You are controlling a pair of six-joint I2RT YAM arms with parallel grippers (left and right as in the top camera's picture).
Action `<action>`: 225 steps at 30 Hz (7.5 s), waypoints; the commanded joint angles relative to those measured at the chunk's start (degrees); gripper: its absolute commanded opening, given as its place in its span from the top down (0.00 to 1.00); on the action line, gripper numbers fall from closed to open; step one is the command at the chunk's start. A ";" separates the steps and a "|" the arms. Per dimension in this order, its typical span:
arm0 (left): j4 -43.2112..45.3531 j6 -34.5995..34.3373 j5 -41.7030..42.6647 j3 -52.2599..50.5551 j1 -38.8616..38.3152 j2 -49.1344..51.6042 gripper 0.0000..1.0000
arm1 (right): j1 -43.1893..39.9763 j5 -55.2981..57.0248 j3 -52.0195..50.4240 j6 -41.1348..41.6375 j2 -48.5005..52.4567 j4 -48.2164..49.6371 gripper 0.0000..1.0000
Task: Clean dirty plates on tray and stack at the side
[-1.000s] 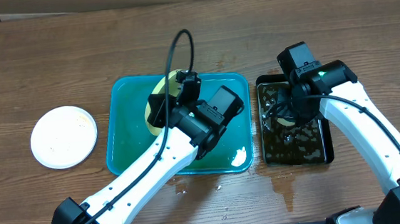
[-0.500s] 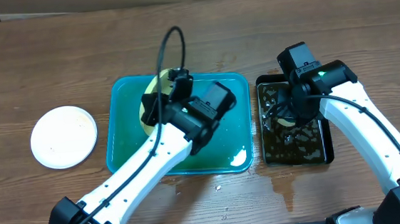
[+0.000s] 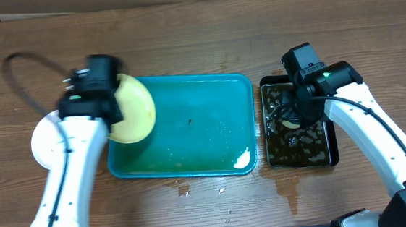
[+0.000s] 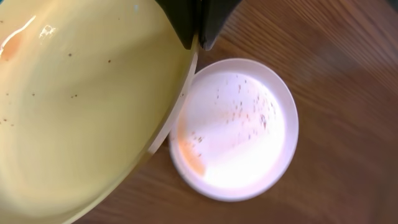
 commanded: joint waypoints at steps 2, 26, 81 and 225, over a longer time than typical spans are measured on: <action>0.76 -0.37 16.02 0.37 13.29 0.11 0.96 | -0.28 0.63 -0.04 -0.22 0.00 0.17 0.96; 4.92 -1.25 19.32 0.35 34.95 5.64 0.32 | -0.28 0.63 -0.04 -0.22 0.00 0.13 0.96; -4.50 12.15 36.72 0.37 6.56 3.54 0.24 | -7.63 -12.70 10.73 -15.82 1.55 -0.20 0.37; 13.55 15.67 30.45 -38.25 -2.34 -68.63 0.00 | -11.78 -6.49 -71.14 -16.70 -88.94 61.90 0.00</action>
